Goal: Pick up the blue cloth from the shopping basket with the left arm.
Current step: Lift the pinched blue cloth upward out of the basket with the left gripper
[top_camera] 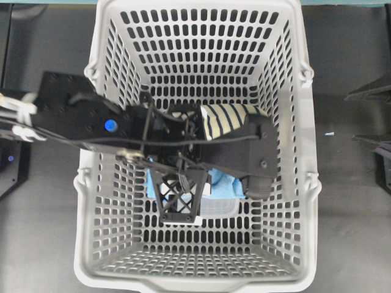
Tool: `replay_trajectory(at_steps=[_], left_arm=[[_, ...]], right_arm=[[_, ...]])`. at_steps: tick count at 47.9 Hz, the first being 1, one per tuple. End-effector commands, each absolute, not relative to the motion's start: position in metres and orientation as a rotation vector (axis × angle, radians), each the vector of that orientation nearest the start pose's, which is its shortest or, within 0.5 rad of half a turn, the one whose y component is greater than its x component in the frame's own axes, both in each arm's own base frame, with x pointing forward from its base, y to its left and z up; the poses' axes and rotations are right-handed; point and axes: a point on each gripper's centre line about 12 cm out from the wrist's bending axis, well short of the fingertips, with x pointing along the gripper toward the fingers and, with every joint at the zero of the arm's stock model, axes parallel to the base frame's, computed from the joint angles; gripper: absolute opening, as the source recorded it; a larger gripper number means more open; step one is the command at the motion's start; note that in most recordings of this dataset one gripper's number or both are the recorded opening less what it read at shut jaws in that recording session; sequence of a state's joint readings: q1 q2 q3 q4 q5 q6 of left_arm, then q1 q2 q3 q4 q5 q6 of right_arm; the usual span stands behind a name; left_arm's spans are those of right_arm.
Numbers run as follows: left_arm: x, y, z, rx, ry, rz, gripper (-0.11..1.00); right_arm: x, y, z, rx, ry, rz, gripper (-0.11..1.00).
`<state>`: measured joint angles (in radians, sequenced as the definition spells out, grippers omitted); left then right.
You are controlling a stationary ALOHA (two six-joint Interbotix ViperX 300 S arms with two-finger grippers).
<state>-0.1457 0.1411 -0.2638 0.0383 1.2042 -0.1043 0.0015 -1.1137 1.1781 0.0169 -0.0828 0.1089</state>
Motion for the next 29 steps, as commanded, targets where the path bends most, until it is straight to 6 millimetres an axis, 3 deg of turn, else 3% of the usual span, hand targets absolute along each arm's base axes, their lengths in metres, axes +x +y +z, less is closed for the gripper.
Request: replay_trajectory(at_steps=[1, 9, 29], left_arm=[[0.439, -0.061, 0.397, 0.013, 1.028, -0.05, 0.16], [0.435, -0.06, 0.422, 0.013, 1.061, -0.042, 0.16], [0.438, -0.061, 0.423, 0.023, 1.101, -0.044, 0.16]], right_arm=[[0.176, 0.0, 0.299, 0.132, -0.026, 0.003, 0.79], [0.176, 0.0, 0.299, 0.13, -0.027, 0.003, 0.79], [0.176, 0.0, 0.3, 0.132, -0.029, 0.003, 0.79]])
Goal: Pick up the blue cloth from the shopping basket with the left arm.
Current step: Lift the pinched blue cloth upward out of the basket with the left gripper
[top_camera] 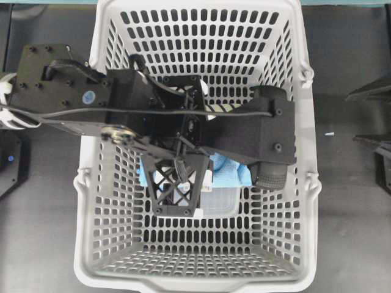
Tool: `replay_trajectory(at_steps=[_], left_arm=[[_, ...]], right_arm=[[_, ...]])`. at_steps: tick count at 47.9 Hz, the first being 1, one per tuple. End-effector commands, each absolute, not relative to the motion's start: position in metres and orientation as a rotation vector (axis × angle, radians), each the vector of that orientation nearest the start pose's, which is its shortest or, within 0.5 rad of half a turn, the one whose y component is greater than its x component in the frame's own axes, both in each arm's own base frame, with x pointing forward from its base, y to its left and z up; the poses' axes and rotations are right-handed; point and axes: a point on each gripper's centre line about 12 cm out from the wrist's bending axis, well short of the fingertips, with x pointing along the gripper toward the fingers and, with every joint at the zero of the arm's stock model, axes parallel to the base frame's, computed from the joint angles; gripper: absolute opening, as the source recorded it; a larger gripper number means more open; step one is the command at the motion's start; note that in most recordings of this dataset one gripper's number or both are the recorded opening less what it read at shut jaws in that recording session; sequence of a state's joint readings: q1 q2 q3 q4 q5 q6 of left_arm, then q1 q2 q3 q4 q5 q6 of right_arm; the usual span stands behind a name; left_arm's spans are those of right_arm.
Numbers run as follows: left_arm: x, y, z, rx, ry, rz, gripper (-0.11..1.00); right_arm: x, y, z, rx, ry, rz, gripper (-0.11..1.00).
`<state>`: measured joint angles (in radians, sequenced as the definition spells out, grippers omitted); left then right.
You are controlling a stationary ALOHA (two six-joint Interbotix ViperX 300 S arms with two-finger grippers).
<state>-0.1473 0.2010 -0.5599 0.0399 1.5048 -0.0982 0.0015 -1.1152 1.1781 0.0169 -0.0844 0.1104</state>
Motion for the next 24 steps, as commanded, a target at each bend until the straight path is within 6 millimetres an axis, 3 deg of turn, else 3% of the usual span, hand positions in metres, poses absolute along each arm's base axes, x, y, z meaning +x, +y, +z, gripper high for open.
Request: replay_trajectory(at_steps=[1, 24], left_arm=[[0.4379, -0.0603, 0.4234, 0.024, 1.101, -0.043, 0.16], [0.4371, -0.0577, 0.4191, 0.025, 1.121, -0.04, 0.16]], right_arm=[[0.1756, 0.0003, 0.2993, 0.132, -0.027, 0.003, 0.79], [0.1753, 0.0003, 0.2998, 0.132, -0.031, 0.003, 0.79]])
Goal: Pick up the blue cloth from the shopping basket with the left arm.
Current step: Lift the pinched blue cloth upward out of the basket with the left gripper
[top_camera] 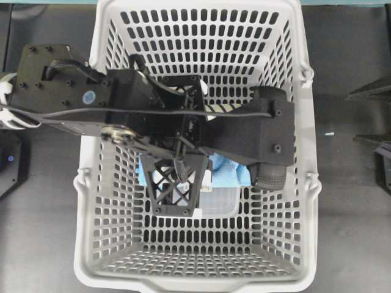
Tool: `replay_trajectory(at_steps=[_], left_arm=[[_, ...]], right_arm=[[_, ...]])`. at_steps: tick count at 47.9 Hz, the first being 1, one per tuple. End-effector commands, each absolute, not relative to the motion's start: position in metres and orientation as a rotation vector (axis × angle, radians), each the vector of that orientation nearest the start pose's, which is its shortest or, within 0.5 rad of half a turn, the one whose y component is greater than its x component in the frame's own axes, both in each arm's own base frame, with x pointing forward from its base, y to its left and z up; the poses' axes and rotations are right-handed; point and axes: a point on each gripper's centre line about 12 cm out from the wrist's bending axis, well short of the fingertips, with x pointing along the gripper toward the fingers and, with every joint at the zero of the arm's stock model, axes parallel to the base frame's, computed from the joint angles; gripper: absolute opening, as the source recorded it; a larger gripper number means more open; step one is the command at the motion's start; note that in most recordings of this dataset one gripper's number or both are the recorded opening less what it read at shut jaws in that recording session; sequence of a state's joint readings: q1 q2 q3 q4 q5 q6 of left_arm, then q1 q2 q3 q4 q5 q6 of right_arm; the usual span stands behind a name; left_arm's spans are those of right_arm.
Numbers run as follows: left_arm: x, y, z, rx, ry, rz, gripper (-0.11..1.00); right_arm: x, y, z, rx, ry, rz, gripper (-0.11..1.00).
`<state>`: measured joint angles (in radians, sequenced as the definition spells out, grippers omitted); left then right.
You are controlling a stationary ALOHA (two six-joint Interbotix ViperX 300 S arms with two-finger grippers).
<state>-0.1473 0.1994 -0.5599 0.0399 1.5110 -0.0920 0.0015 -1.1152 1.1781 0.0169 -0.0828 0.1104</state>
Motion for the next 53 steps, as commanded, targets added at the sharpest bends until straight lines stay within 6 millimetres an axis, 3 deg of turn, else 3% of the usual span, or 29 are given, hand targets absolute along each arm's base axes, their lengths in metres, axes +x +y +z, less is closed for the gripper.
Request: replay_trajectory(at_steps=[1, 21, 40, 53], left_arm=[[0.437, -0.058, 0.418, 0.026, 1.124, -0.04, 0.16], [0.428, -0.056, 0.405, 0.03, 1.13, -0.04, 0.16], [0.408, -0.051, 0.415, 0.024, 1.088, -0.039, 0.16], [0.406, -0.051, 0.41, 0.023, 1.081, -0.039, 0.16]], right_arm=[[0.176, 0.0, 0.3, 0.132, -0.029, 0.003, 0.79], [0.176, 0.0, 0.3, 0.132, -0.029, 0.003, 0.79], [0.175, 0.0, 0.3, 0.133, -0.034, 0.003, 0.79], [0.175, 0.0, 0.299, 0.13, -0.027, 0.003, 0.79]])
